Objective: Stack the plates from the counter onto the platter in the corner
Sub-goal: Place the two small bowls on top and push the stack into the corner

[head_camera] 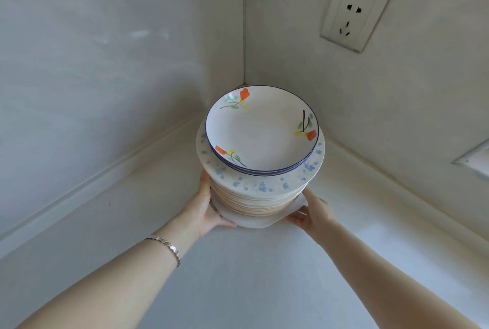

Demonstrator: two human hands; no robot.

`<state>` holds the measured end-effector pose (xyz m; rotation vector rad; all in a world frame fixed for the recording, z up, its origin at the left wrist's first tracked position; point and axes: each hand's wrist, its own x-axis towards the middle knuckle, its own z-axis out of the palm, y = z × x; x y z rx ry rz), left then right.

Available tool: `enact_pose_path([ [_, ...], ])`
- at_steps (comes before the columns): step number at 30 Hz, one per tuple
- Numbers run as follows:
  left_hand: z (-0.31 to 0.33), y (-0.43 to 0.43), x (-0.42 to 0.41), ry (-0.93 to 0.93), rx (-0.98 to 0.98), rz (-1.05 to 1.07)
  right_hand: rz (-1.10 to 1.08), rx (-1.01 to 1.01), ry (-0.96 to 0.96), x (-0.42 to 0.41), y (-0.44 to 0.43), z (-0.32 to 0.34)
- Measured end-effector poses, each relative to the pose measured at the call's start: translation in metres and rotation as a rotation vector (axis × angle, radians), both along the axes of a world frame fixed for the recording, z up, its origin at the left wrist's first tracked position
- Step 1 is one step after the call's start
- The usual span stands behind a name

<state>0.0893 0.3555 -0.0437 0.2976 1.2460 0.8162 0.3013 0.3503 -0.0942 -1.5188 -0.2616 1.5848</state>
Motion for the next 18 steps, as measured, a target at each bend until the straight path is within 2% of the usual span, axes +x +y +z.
enact_pose_path([
  [8,-0.005,0.047,0.016,-0.033,0.037,-0.008,0.045,-0.010,-0.023,0.018,0.058,-0.003],
  [18,-0.010,0.061,0.033,-0.062,0.078,-0.061,0.046,-0.017,-0.058,0.037,0.086,-0.004],
])
